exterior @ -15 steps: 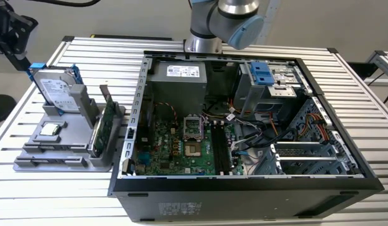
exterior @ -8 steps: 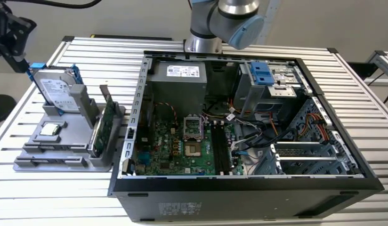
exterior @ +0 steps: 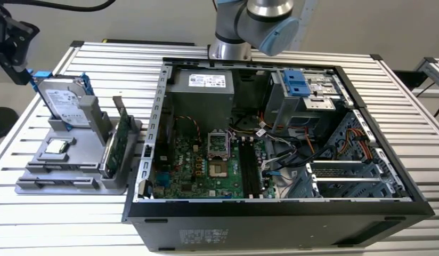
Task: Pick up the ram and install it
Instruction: 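Pick up the ram and move it above insertion slot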
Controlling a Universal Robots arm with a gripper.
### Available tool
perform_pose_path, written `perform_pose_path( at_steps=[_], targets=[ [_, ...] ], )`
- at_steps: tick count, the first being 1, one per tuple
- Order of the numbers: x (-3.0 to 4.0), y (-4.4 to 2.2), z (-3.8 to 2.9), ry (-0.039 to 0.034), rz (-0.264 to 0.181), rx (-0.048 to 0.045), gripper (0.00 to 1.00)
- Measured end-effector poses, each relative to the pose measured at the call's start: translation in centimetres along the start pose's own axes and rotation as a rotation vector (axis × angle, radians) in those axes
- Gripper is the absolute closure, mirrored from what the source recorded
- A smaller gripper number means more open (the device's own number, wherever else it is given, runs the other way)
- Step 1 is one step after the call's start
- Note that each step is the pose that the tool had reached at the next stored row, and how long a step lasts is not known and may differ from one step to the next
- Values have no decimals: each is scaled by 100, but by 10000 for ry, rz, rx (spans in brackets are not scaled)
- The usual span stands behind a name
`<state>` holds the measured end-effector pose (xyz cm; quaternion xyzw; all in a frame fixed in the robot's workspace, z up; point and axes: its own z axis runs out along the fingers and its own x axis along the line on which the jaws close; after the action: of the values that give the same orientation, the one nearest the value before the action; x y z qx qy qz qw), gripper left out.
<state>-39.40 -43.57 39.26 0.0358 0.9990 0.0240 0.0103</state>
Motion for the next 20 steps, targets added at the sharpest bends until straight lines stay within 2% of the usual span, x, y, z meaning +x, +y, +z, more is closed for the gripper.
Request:
perform_pose_path(
  at_steps=[20],
  targets=[
    [-6,-79,-4,1,0,0,100]
  ],
)
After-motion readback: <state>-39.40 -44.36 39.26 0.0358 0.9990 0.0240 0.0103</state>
